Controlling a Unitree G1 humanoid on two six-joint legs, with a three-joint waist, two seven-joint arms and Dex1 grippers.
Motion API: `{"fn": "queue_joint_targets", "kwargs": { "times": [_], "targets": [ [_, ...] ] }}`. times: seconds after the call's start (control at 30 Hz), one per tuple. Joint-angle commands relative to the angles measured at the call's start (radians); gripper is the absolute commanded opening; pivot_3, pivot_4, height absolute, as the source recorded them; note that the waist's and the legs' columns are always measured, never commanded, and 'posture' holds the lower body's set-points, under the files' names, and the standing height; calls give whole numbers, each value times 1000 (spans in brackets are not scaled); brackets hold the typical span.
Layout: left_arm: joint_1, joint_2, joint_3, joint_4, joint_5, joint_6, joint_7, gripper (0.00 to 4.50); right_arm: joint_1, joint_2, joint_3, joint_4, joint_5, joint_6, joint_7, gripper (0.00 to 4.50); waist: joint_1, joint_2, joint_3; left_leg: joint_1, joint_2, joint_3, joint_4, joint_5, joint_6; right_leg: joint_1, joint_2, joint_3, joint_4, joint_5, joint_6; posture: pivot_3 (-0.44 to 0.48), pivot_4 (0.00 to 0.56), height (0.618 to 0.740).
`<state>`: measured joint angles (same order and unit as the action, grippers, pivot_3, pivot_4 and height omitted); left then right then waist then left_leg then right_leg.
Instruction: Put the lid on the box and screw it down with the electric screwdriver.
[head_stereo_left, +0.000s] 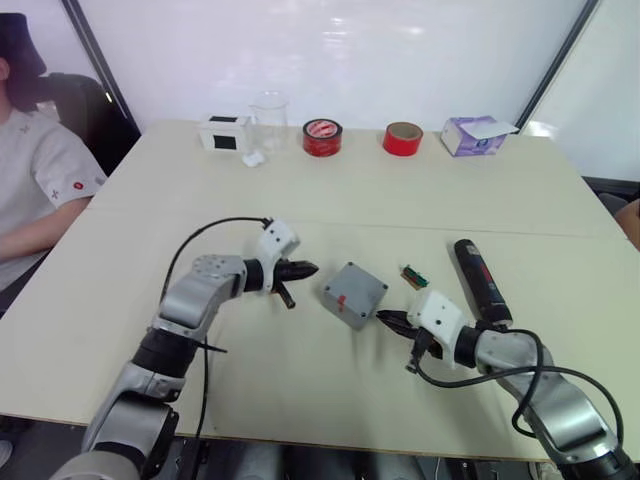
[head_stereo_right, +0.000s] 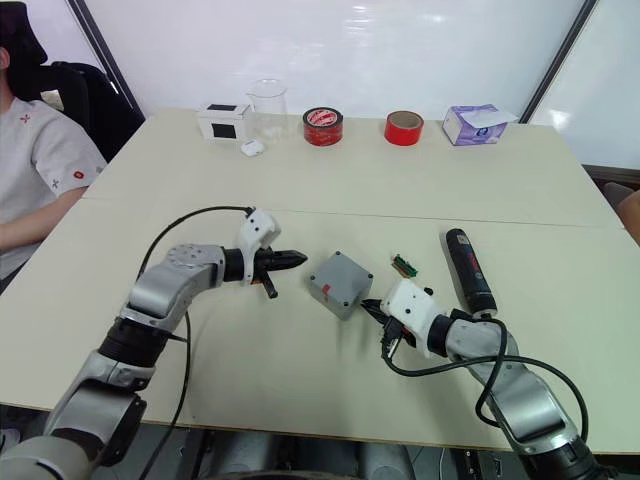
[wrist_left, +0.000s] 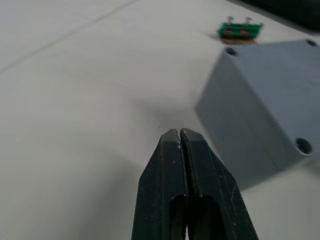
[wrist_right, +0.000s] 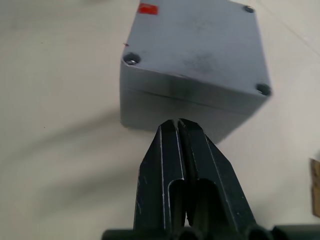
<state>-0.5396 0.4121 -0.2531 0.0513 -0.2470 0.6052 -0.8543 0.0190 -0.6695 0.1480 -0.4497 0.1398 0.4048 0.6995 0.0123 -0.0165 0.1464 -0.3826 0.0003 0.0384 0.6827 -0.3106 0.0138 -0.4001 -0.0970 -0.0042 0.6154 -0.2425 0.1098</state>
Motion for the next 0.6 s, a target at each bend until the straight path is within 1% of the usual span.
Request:
{"fn": "queue_joint_targets", "kwargs": {
  "times": [0.03, 0.13, 0.43, 0.6],
  "targets": [
    [25, 6, -26, -84, 3, -13, -22, 0, -28, 1, -4, -35, 1, 34, -2, 41, 0, 0, 0, -1, 0, 0, 0, 0, 0, -1, 0, 0, 0, 0, 0, 0, 150, 740],
    [49, 7, -36, -135, -19, 21, -39, 0, -51, 15, 13, -21, -13, 45, -13, 41, -1, 0, 0, -6, 0, 0, 1, 1, -1, -6, 0, 0, 1, 1, 0, 0, 150, 740],
    [101, 23, -75, -272, -51, 111, -69, 0, -82, 46, 37, 21, -40, 39, -26, 41, -1, 0, 0, -6, -1, 0, 1, 1, -1, -6, 0, 0, 0, 1, 0, 0, 150, 740],
    [114, 22, -73, -296, -53, 138, -65, 0, -85, 51, 39, 24, -48, 41, -24, 41, -1, 0, 0, -6, -1, 0, 1, 1, -1, -6, 0, 0, 0, 0, 0, 0, 150, 740]
  ]
}}
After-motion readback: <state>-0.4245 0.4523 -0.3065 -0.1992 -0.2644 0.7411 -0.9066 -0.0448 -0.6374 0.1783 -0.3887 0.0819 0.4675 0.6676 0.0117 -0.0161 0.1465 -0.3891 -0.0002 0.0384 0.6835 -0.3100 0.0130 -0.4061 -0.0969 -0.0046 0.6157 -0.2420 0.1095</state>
